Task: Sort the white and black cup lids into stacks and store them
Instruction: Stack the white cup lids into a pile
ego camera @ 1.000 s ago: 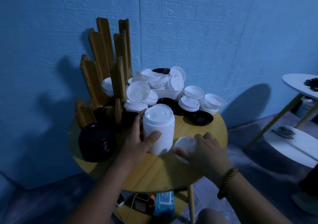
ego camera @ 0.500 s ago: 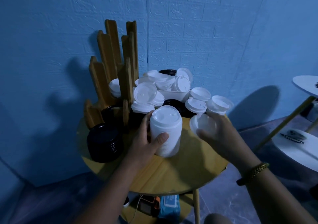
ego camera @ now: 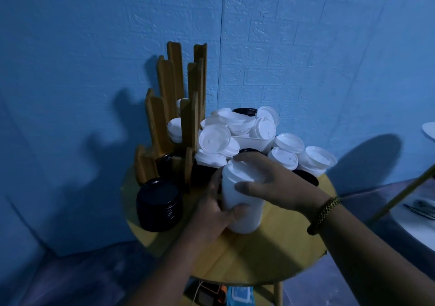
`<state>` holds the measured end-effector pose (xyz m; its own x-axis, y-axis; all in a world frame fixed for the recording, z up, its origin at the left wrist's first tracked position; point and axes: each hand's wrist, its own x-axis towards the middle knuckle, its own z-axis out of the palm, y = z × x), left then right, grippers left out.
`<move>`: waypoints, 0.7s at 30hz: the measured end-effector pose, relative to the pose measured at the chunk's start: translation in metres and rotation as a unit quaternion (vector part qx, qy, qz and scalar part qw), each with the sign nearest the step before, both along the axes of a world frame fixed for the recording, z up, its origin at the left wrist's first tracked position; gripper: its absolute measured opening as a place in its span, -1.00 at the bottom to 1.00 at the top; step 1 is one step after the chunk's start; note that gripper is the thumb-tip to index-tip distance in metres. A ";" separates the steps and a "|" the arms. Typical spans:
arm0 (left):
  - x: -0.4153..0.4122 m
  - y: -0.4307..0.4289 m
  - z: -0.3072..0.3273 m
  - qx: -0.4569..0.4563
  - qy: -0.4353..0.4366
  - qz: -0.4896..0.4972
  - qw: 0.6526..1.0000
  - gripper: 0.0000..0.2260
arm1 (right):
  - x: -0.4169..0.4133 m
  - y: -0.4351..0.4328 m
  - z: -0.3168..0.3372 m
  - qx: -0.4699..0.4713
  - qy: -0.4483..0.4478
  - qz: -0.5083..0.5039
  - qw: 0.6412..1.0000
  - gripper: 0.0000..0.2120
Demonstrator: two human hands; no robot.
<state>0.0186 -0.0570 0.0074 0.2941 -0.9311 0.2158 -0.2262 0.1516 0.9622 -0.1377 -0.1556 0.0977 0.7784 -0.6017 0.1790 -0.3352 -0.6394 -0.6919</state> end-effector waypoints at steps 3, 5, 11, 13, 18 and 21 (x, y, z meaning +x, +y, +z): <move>0.000 -0.002 -0.006 -0.001 -0.003 -0.007 1.000 -0.13 | 0.001 0.004 -0.009 -0.033 -0.013 0.002 0.999 -0.49; 0.000 -0.004 -0.008 0.004 0.002 -0.010 1.000 -0.12 | 0.001 0.002 -0.009 -0.032 -0.020 0.013 0.999 -0.48; -0.002 -0.003 -0.005 -0.002 -0.002 -0.015 1.000 -0.24 | -0.004 -0.010 -0.007 0.038 -0.010 0.048 0.998 -0.42; -0.001 -0.004 -0.006 -0.002 -0.004 -0.017 1.000 -0.25 | -0.004 -0.014 -0.002 0.066 0.010 0.063 0.996 -0.41; 0.002 -0.006 -0.009 0.009 -0.025 0.007 1.000 -0.26 | 0.005 -0.006 -0.002 -0.023 0.056 0.008 0.998 -0.36; 0.001 -0.006 -0.009 0.010 -0.034 0.013 0.999 -0.27 | 0.006 0.000 -0.011 -0.067 0.057 -0.008 0.996 -0.32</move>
<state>0.0195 -0.0633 -0.0017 0.3040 -0.9273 0.2185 -0.2958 0.1261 0.9469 -0.1318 -0.1554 0.0865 0.7885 -0.5915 0.1685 -0.4185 -0.7168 -0.5577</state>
